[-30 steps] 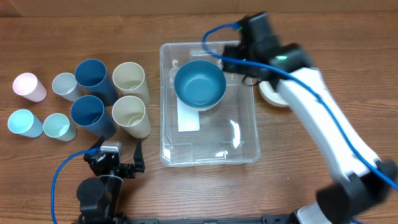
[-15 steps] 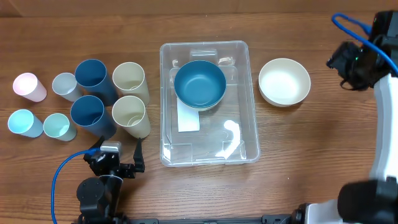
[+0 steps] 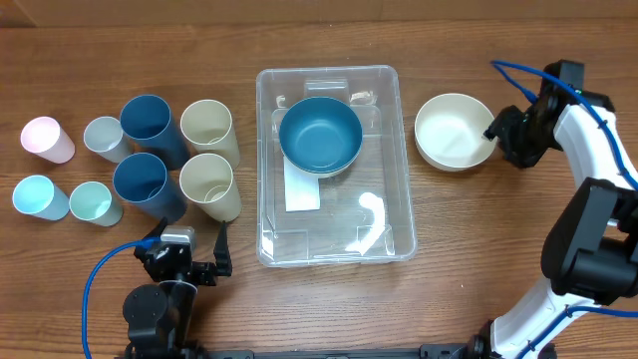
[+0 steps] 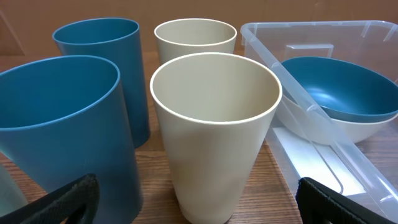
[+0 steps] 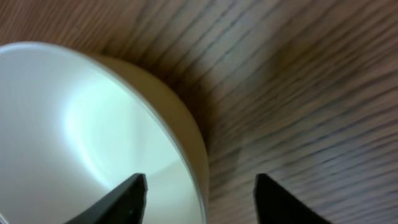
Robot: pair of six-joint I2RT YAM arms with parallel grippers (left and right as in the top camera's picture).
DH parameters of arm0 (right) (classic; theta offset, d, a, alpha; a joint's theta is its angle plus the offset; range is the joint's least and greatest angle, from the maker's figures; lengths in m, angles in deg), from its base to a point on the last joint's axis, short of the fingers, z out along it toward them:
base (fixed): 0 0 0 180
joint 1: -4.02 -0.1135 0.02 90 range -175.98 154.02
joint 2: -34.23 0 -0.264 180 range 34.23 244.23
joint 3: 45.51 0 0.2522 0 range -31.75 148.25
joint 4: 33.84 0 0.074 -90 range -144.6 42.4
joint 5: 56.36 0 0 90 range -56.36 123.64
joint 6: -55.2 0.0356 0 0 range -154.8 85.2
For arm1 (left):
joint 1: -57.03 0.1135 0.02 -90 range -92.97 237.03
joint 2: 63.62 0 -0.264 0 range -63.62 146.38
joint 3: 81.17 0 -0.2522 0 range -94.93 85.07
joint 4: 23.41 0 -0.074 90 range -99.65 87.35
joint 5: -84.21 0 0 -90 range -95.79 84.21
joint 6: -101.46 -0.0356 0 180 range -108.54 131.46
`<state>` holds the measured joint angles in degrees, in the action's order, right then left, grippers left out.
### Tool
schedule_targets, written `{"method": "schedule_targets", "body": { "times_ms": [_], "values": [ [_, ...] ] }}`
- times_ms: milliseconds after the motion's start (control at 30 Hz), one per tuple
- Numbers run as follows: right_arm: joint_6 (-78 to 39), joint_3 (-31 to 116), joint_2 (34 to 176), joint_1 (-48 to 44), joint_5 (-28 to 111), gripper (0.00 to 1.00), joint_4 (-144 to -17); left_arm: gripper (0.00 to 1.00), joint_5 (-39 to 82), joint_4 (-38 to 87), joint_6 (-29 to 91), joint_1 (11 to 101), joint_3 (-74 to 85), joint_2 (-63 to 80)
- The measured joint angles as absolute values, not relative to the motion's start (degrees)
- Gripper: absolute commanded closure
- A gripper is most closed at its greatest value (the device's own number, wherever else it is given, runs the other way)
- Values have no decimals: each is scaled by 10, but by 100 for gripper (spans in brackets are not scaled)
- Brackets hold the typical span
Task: Pack container
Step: 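Grasp the rim of the remaining cream bowl with the right gripper, then lower the cream bowl onto the stacked bowls in the bin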
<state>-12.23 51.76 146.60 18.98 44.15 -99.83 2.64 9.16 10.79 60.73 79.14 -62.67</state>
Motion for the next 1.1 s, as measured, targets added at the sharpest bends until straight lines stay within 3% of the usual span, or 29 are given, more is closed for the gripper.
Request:
{"method": "schedule_targets", "body": {
  "times_ms": [167,433,600,867,1100],
  "values": [
    [-120,489,1469,189,448,96,-973,0,26,92,108,607,791,-627],
    [-94,486,1452,188,412,96,-1005,0,26,92,108,607,791,-627],
    [-75,512,1307,165,384,96,-1054,0,26,92,108,607,791,-627],
    [-77,597,1059,-98,387,96,-1016,0,26,92,108,607,791,-627],
    [-79,594,1190,-192,340,96,-1012,0,26,92,108,607,791,-627]
  ]
}}
